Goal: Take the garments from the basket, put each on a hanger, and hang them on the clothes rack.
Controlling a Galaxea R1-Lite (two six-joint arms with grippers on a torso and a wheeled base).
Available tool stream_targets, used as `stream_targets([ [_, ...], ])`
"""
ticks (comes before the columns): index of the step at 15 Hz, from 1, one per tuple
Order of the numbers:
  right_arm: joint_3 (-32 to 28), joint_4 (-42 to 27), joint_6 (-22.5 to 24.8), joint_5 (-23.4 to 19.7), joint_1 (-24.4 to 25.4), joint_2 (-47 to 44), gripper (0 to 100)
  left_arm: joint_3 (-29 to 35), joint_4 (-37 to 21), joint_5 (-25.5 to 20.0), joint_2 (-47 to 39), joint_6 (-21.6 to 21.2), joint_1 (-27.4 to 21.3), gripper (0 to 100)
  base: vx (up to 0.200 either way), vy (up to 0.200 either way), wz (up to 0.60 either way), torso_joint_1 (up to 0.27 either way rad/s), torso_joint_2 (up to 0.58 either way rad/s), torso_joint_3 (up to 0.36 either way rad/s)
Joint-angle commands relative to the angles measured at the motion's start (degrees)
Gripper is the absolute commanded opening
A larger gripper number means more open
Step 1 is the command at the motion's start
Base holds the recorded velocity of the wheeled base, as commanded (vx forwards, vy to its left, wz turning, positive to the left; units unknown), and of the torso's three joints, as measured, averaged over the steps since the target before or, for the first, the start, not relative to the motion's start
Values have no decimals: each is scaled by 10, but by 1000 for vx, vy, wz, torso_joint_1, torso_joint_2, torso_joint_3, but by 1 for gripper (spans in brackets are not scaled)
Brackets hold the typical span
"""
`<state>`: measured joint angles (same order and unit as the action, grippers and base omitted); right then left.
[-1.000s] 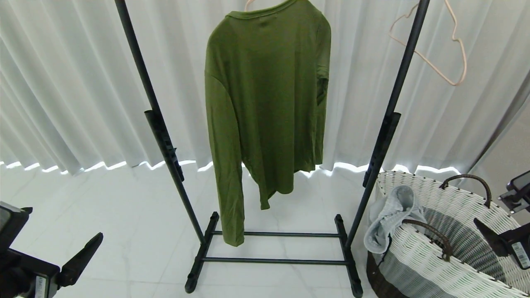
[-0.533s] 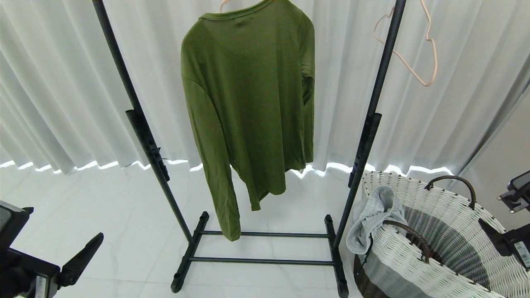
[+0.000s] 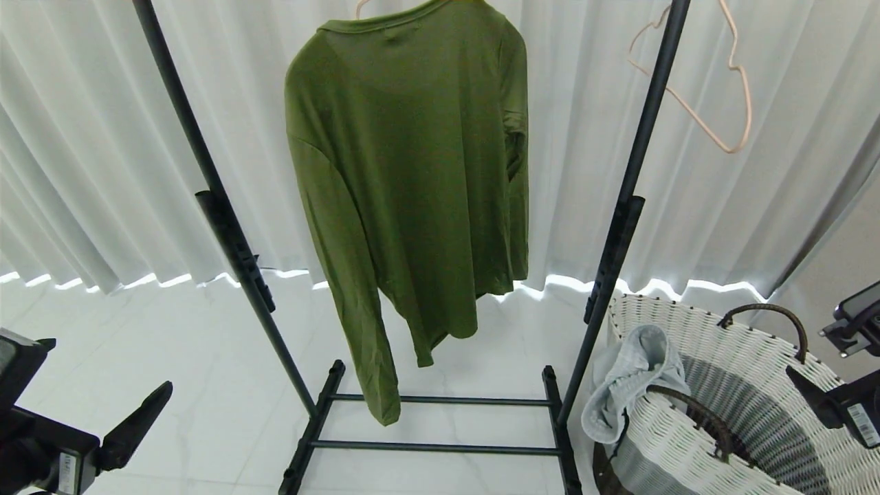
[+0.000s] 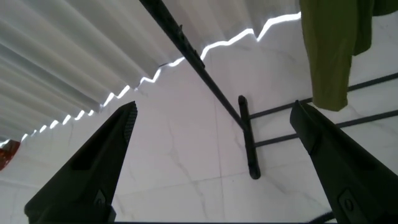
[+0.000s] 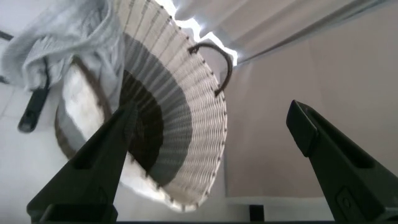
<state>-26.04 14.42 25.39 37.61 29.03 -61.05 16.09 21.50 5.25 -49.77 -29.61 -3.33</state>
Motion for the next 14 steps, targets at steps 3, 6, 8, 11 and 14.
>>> stream_targets([
  [3, -2, -3, -3, -69, -1, -15, 100, 6, 0, -1, -8, 0, 0, 100, 200, 0, 0, 2, 4, 1],
  [6, 6, -3, -5, -100, -25, -83, 100, 12, 0, -11, -10, -4, 0, 100, 67, 0, 0, 1, 1, -1],
  [8, -8, 19, -30, -130, -43, -181, 100, 16, 0, -30, -9, -12, 0, 100, 0, 0, 0, 0, 0, 0],
  [11, -51, 27, -54, -143, -56, -277, 100, 16, 0, -31, -10, -16, 0, 100, 0, 0, 0, 0, 0, 0],
  [14, -118, 27, -98, -149, -85, -375, 100, 15, 0, -31, -9, -26, 0, 100, 0, 0, 0, 0, 0, 0],
])
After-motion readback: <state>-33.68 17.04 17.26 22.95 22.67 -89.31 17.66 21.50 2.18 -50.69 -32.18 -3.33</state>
